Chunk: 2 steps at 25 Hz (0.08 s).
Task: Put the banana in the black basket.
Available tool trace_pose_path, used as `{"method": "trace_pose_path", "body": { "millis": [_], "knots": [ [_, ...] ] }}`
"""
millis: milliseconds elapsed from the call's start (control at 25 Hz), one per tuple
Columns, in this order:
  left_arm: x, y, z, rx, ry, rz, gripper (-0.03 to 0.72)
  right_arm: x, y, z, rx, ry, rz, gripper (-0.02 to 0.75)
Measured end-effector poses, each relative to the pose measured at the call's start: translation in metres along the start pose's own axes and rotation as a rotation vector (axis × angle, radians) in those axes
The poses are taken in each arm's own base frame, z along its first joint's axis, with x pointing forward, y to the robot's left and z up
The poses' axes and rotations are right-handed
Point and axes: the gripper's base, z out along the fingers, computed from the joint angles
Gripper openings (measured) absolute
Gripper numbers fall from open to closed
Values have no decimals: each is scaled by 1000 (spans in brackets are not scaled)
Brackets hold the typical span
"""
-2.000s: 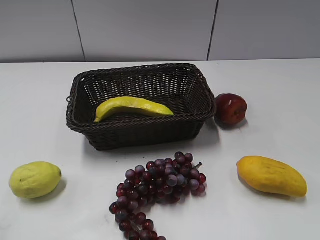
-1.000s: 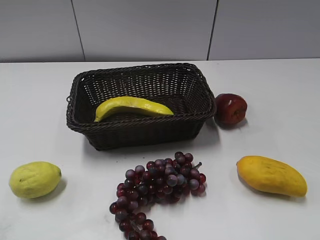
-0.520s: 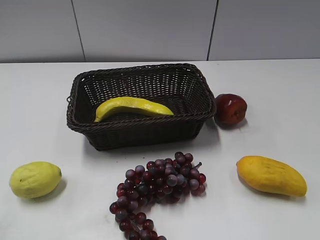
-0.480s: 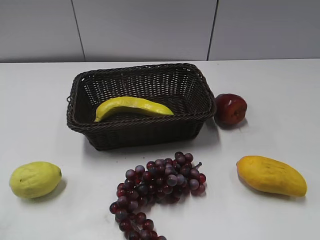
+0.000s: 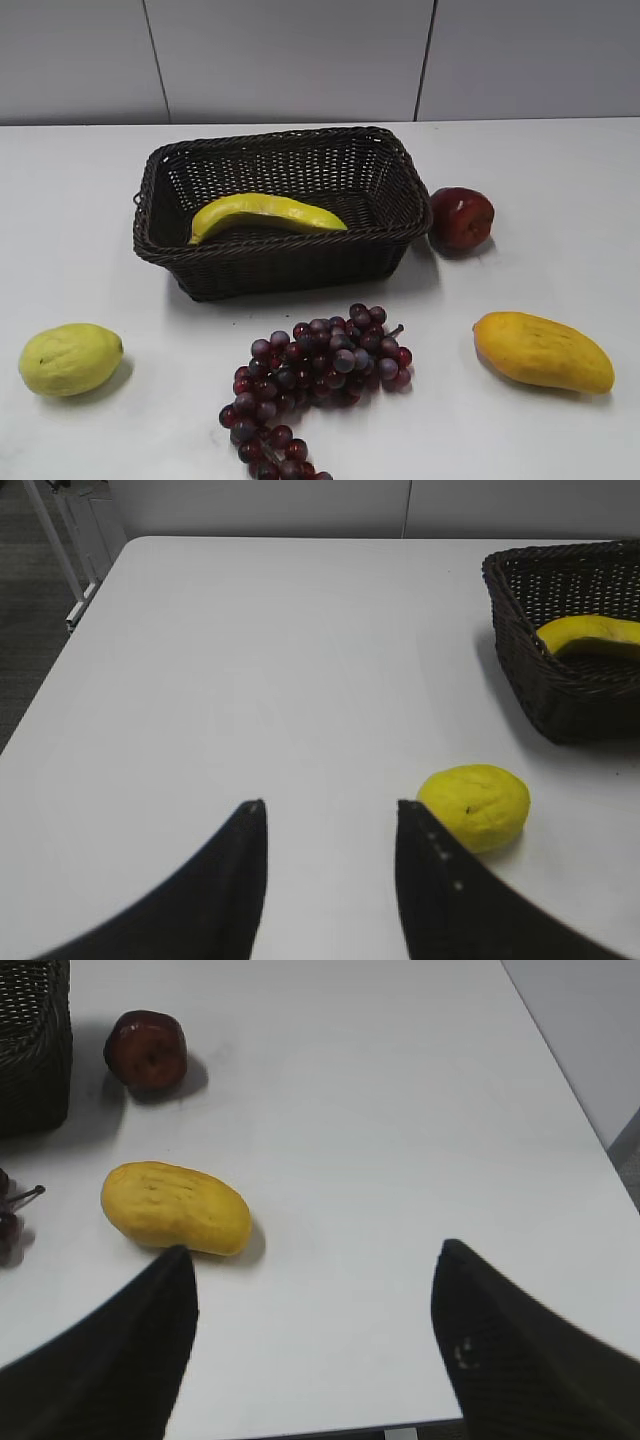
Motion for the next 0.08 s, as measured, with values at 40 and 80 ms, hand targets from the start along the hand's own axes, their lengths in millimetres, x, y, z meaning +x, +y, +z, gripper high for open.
{"method": "trace_pose_path", "body": {
  "millis": [40,80],
  "knots": [
    [0,0,0,0,0,0,312,0,0,0,0,0,0,584],
    [0,0,0,0,0,0,307,0,0,0,0,0,0,584]
  ]
}}
